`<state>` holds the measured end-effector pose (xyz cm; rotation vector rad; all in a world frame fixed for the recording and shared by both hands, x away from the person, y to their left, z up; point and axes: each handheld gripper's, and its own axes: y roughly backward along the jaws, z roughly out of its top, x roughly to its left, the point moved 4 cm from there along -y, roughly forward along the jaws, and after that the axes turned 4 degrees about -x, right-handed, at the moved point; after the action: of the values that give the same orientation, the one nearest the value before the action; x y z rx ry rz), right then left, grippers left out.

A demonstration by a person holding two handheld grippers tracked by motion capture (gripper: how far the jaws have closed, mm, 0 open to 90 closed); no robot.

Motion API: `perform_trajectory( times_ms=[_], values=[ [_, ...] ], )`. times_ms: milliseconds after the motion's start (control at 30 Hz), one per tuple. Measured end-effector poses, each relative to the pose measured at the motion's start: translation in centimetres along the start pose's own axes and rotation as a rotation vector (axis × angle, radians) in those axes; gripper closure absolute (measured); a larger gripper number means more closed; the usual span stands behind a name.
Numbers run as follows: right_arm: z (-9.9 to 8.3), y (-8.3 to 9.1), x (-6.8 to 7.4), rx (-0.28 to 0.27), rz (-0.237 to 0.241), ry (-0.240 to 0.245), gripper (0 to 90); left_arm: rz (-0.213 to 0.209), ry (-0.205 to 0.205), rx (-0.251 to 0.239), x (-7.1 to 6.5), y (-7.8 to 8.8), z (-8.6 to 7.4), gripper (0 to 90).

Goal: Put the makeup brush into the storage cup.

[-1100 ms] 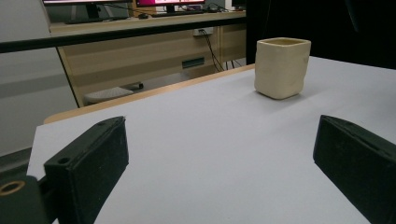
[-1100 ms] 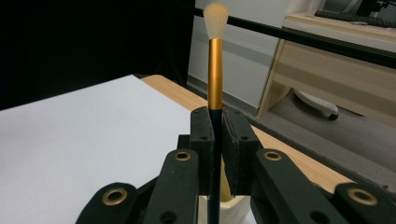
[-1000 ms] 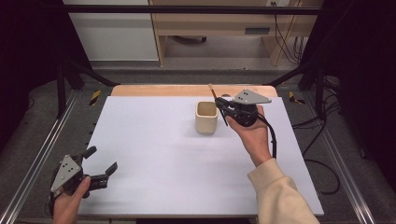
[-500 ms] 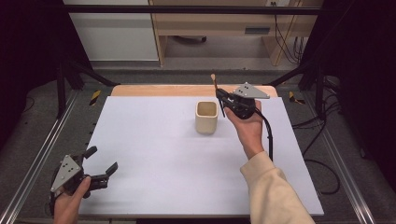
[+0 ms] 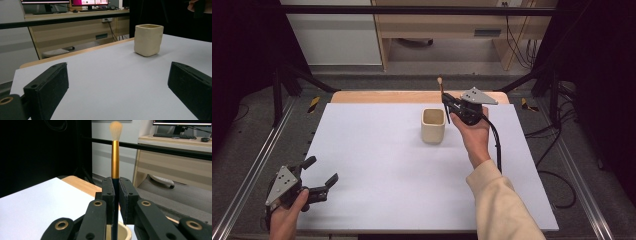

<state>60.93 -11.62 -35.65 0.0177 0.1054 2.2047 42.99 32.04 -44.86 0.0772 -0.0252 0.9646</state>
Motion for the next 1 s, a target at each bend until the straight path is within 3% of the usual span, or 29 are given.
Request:
perform_trajectory(
  times_ms=[433,1000],
  values=[
    [-0.6,-0.9,-0.8,-0.028,-0.020,-0.028,83.5,0.002,0.000,0.003,0.0,0.0,0.0,2.5],
    [-1.4,-2.1,-0.7,-0.060,-0.020,-0.051,83.5,0.004,-0.001,0.004,0.1,0.0,-0.1,2.5]
  ],
)
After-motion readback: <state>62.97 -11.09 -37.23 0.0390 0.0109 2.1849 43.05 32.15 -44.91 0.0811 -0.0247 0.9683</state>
